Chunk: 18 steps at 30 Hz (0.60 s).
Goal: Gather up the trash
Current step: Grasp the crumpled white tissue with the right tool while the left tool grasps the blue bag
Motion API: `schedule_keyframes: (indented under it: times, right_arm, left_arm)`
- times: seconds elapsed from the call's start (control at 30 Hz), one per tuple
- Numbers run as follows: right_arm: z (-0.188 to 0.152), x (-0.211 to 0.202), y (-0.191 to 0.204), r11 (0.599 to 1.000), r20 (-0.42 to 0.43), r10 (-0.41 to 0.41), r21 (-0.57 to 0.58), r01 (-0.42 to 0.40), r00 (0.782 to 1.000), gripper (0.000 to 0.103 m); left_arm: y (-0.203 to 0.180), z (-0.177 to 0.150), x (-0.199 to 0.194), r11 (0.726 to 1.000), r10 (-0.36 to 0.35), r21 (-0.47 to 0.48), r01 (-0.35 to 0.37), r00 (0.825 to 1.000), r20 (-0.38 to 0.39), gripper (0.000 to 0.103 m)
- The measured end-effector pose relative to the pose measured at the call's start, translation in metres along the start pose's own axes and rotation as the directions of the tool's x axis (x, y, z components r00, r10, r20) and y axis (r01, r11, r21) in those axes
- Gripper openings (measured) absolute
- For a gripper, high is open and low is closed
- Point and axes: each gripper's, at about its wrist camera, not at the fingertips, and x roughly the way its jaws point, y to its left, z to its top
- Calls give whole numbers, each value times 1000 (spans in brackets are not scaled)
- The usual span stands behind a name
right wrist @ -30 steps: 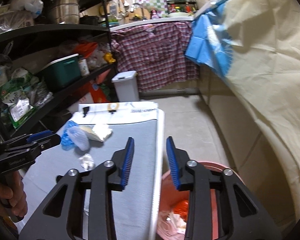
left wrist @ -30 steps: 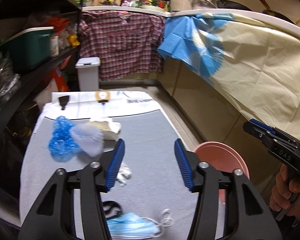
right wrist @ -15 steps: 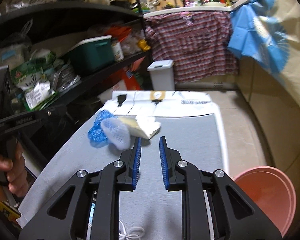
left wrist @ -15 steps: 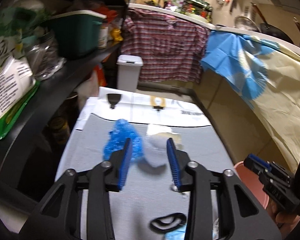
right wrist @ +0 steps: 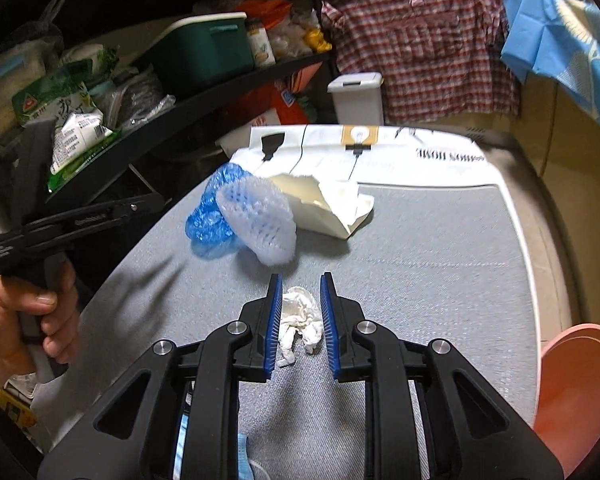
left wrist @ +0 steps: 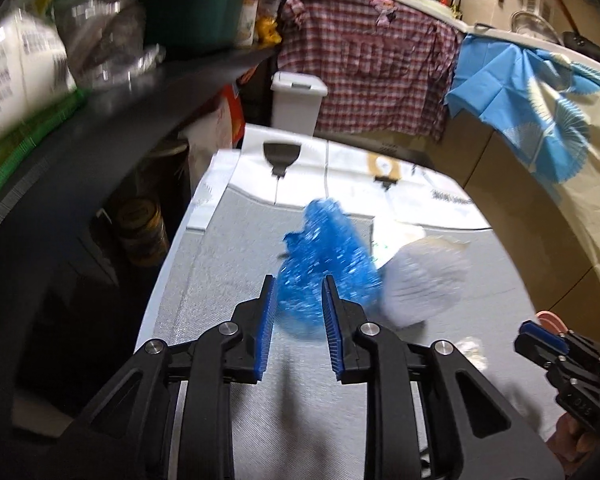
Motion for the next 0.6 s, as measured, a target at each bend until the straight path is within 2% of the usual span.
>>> schedule_keyframes:
  times: [0.07, 0.13, 0.17, 0.2, 0.6]
  right_arm:
    - [-2, 10, -2, 1000, -33, 7, 5, -7, 999, 32]
    - [-3, 16, -4, 1000, -54, 9, 10, -9, 999, 35]
    - [-4, 19, -4, 1000, -63, 9, 10, -9, 998, 36]
    - [-5, 22, -5, 1000, -74, 10, 10, -9, 997, 37]
    - [-12, 48, -2, 1000, -156, 3, -18, -5, 988, 37]
  left_arm:
    - [7, -2, 12, 1000, -4, -16, 4, 1000, -20, 24]
    - [9, -2, 22, 1000, 2, -20, -2, 999, -32, 33]
    - [9, -2, 26, 1000, 2, -18, -3, 999, -33, 41]
    - [9, -1, 28, 1000, 1, -15, -1, 999, -33, 43]
    - [0, 0, 61, 1000, 19, 9, -18, 997, -73, 44]
